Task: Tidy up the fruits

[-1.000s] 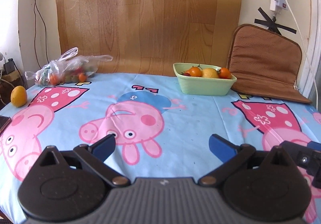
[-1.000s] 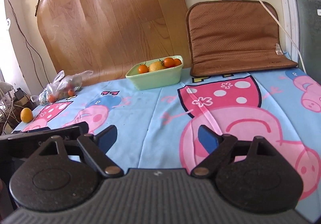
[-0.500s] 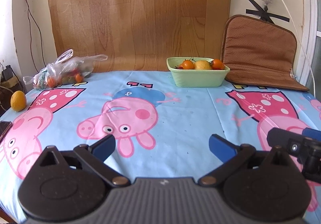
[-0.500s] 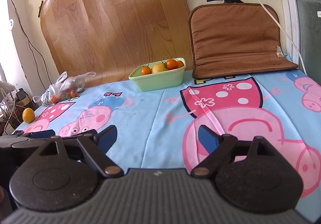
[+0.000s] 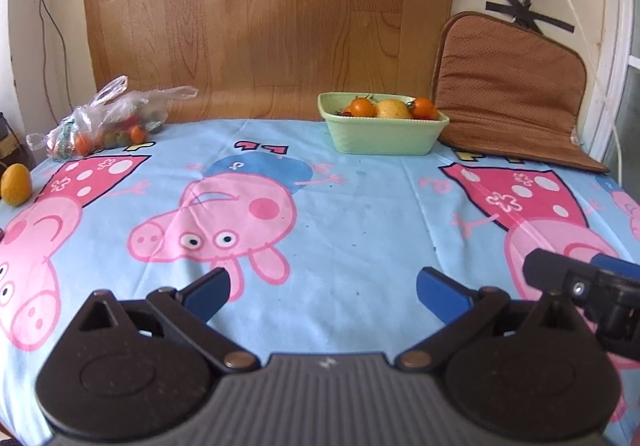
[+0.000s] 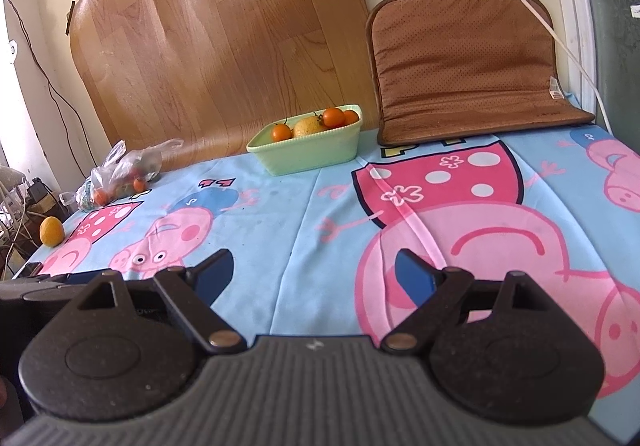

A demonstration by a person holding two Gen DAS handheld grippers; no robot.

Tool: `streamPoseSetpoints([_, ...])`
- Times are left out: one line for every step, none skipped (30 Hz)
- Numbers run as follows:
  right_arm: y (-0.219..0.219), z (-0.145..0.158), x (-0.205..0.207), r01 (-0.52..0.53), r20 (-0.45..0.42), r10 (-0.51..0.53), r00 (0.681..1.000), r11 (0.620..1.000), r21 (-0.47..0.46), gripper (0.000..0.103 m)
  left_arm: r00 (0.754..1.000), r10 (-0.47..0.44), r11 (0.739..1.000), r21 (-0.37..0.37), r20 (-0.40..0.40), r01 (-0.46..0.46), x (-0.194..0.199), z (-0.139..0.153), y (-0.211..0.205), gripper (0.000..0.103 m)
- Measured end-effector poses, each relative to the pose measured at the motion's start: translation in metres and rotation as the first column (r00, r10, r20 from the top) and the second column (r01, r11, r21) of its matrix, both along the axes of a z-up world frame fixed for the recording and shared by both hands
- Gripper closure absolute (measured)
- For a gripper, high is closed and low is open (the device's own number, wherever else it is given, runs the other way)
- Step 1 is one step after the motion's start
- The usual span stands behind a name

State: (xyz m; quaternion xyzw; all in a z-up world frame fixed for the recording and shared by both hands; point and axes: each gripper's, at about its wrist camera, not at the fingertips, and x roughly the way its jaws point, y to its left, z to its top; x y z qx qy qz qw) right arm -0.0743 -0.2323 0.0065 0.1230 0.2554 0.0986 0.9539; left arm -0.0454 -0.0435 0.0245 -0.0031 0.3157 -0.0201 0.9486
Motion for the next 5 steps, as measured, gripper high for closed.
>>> streamPoseSetpoints([-0.0001, -0.0011, 0.0012, 0.0, -0.003, 0.0, 1.0, 1.0, -0.002, 0.013, 1.0, -0.009, 1.0, -0.005, 0.011, 0.009, 0.0005, 0.0007, -0.0004, 0.001])
streamPoseSetpoints([-0.0003, -0.0017, 0.0029, 0.001, -0.009, -0.001, 1.0, 1.0, -0.007, 0.013, 1.0, -0.014, 1.0, -0.002, 0.02, 0.014, 0.002, 0.0022, -0.0009, 0.002])
streamPoseSetpoints([-0.0009, -0.0015, 0.0048, 0.002, -0.013, -0.002, 1.0, 1.0, -0.01, 0.013, 0.999, -0.017, 1.0, -0.002, 0.031, 0.017, 0.0039, 0.0046, -0.0011, 0.002])
streamPoseSetpoints([-0.0017, -0.0005, 0.006, 0.007, -0.013, -0.008, 1.0, 1.0, -0.01, 0.013, 0.999, -0.015, 1.0, -0.003, 0.047, 0.015, 0.0056, 0.0073, -0.0003, 0.001])
streamPoseSetpoints([-0.0036, 0.0007, 0.0065, 0.014, -0.008, -0.014, 1.0, 1.0, -0.009, 0.013, 0.998, -0.011, 1.0, 0.0, 0.065, 0.011, 0.0071, 0.0099, 0.0, 0.0])
